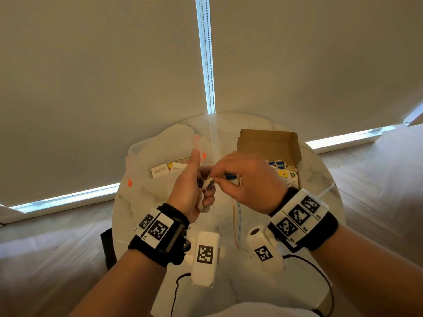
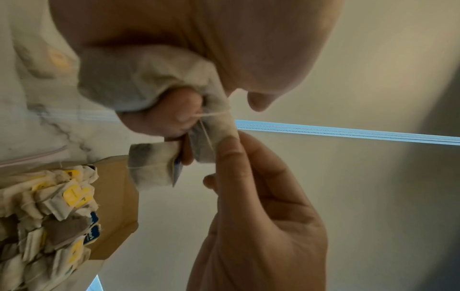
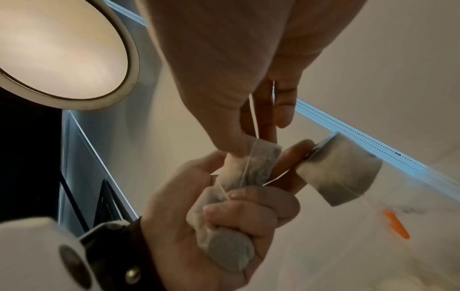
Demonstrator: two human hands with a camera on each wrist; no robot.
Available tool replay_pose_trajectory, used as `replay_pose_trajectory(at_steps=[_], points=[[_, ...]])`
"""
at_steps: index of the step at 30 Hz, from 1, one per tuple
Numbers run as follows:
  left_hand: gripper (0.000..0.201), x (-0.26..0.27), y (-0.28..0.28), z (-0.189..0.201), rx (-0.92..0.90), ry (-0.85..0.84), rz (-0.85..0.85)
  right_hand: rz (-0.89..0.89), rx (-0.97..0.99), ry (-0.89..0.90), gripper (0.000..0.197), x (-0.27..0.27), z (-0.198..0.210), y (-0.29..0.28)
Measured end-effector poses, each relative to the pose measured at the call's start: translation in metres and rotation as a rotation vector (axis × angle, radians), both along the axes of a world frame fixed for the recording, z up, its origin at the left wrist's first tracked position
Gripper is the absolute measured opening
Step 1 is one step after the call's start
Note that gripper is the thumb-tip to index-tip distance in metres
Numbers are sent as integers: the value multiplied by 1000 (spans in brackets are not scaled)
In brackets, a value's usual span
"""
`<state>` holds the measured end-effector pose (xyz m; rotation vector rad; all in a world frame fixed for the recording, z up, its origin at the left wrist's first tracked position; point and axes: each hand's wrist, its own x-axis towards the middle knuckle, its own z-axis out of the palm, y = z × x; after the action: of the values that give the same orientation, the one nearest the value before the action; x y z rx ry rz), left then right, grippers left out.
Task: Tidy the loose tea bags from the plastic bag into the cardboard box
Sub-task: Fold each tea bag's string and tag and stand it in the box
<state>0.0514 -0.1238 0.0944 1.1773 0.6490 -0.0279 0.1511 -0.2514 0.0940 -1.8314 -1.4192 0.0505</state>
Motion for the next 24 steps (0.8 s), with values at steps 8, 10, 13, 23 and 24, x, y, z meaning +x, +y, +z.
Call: replay_pose_trajectory(at_steps=[8,10,13,23,24], points=[[73,5,-4,0,39,50,-4,39,-55,-129,16,-1,-5,3],[73,5,-4,1,46,67,14,-23,-6,-73,12,0,-9,0],[59,6,-2,1,98,73,38,-137,67,92,11,4,-13,-12],[19,17,-16,-1,374,-49,69,-389,142,179,6,11,-21,-26],[19,19,-19,0,384,-70,52,-383,142,127,6,9,-21,-22]])
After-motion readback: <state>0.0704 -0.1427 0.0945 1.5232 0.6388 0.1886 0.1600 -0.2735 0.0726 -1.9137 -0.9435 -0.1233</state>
